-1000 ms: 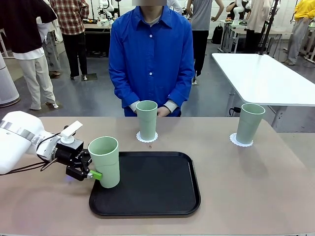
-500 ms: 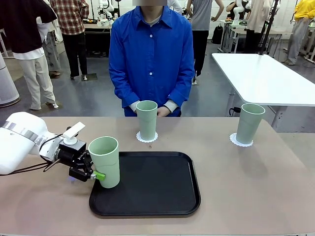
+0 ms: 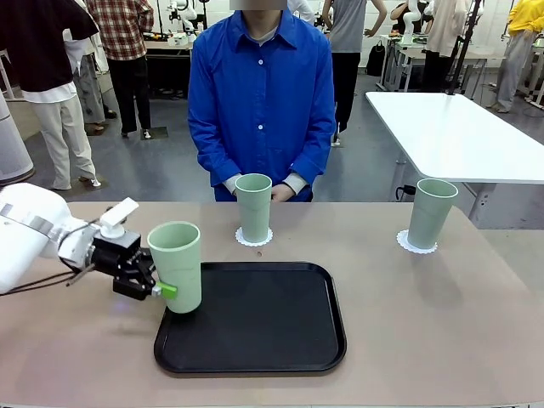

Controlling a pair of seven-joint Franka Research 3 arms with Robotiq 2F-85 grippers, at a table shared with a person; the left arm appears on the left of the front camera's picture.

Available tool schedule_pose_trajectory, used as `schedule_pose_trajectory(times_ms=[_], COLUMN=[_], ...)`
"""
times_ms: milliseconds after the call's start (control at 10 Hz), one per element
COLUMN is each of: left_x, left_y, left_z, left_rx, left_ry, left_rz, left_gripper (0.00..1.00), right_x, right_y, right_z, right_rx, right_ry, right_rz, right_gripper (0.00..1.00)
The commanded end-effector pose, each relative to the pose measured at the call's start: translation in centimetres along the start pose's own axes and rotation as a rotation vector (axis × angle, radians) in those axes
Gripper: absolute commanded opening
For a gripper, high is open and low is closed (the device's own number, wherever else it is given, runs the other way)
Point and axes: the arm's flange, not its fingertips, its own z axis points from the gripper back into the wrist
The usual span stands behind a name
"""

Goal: Place coasters on the table and set cups on them.
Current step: Take one Reusable plastic cup from the Flat Tray and place it on a coaster set by the human.

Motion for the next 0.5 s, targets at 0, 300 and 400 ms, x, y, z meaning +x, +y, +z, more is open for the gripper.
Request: schedule_pose_trajectory(times_ms=[0, 300, 400], left_x=[6.9, 14.7, 16.2], left_y=[-2.1, -2.8, -3.2], left_z=[1.8, 3.6, 4.0], left_rx=[0.098, 0.169, 0.175], left_ry=[-0.005, 0.014, 0.003], left_rz=[0.099, 0.071, 0.049], left_gripper=[0.23, 0.23, 0.23], right_x=[-0.3, -0.3, -0.3], right_y=[0.1, 0.1, 0.1], right_z=[-0.1, -0.1, -0.1], right_rx=[0.005, 0.005, 0.005], right_ry=[0.000, 0.000, 0.000], right_rz=[0.002, 0.002, 0.002], right_gripper=[1.00, 1.00, 1.00])
